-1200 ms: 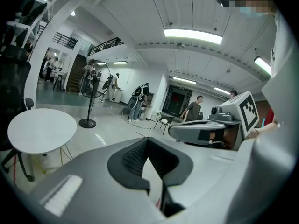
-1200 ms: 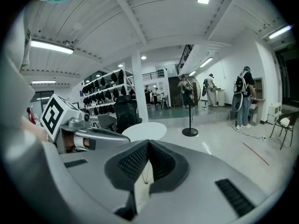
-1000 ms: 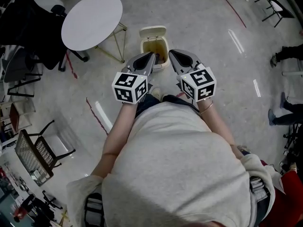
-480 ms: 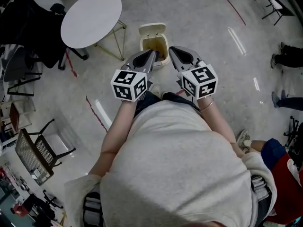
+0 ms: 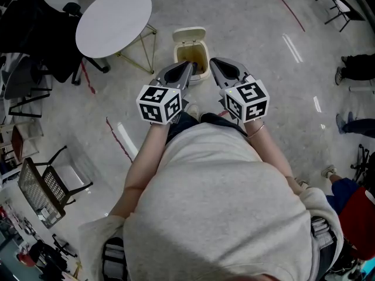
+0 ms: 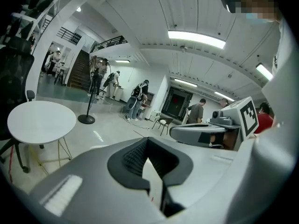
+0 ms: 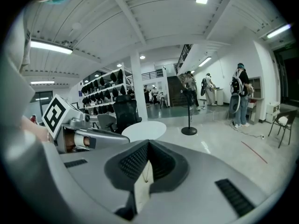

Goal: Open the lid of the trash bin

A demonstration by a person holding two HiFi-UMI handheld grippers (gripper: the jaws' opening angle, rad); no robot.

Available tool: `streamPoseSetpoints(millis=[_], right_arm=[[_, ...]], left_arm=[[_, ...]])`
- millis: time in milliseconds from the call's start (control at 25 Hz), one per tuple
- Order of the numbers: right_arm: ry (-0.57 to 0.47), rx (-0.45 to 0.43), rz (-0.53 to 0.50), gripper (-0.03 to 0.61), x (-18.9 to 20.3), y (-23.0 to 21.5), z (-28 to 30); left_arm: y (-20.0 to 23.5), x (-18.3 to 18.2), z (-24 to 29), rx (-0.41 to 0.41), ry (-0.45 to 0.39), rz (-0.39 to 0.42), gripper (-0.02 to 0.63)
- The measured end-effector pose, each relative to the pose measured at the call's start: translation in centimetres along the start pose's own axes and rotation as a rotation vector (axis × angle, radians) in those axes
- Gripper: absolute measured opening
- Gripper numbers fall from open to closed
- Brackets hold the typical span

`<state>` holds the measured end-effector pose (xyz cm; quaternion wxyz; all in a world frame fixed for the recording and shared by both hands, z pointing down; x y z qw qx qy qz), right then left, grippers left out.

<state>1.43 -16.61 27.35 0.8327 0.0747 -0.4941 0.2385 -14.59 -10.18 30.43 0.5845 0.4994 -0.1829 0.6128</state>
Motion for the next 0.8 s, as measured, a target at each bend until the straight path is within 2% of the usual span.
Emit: streamPoseSetpoints(millis=[200,800], right_arm=[[0.013,-0.003,0.006,0.006,0.6,0.2,0.0],[0.051,-0.030,0.037,0.006,1.9,-0.4,0.2]], left_arm=[[-0.5,0.6,0.2,0.019,0.032,0.006,0.009],[-1.3,1.0,0.7,0.028,0.045,-0.006,0.009]])
Point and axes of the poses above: the fingertips, and each gripper's own axes: z forward along the fingers, y to its left, x out of its underside, the point moved 9 cm from there along -z, backward along the fingers, and after that the axes turned 9 degrees about y, right-handed, at the moved point
